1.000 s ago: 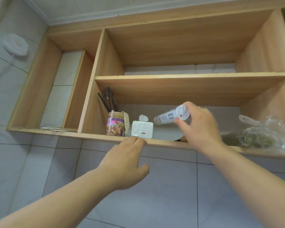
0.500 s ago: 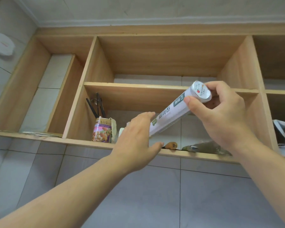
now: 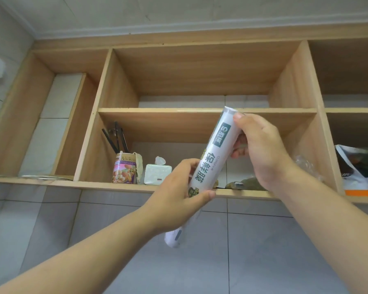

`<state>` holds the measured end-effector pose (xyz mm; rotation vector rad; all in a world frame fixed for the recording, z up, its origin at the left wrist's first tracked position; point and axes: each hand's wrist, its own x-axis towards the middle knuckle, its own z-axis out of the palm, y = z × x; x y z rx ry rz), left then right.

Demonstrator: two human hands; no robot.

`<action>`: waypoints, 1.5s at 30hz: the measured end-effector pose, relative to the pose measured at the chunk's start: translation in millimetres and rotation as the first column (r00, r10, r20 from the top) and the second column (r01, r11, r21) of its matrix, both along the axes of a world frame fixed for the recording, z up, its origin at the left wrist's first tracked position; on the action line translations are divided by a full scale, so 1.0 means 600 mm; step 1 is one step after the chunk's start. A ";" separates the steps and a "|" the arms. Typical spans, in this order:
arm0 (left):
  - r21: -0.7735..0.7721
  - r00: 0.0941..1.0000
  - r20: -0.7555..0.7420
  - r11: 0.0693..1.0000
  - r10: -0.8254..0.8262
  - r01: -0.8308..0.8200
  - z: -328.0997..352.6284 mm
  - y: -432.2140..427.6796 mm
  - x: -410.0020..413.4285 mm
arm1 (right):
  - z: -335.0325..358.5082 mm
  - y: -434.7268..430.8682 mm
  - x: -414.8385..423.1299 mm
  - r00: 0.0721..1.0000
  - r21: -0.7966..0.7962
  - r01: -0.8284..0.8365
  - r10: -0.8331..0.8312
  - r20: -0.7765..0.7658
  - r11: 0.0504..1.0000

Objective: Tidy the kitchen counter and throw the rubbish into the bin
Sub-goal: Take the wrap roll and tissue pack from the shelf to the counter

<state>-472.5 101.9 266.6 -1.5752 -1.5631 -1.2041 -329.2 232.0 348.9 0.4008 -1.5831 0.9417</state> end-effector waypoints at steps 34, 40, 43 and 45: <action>0.146 0.840 0.496 0.933 0.218 -0.328 -0.060 -0.096 -0.124 | -0.120 -0.007 -0.236 0.915 0.301 0.332 -0.383 0.129 0.894; 0.119 0.814 0.480 0.895 0.326 -0.429 -0.033 -0.130 -0.211 | -0.123 -0.027 -0.312 0.833 0.392 0.461 -0.541 0.119 0.796; 0.068 0.813 0.449 0.893 0.371 -0.445 -0.016 -0.138 -0.251 | -0.116 -0.037 -0.341 0.786 0.395 0.525 -0.607 0.114 0.754; 0.040 0.817 0.415 0.889 0.401 -0.457 -0.009 -0.140 -0.273 | -0.107 -0.045 -0.355 0.748 0.403 0.565 -0.653 0.117 0.720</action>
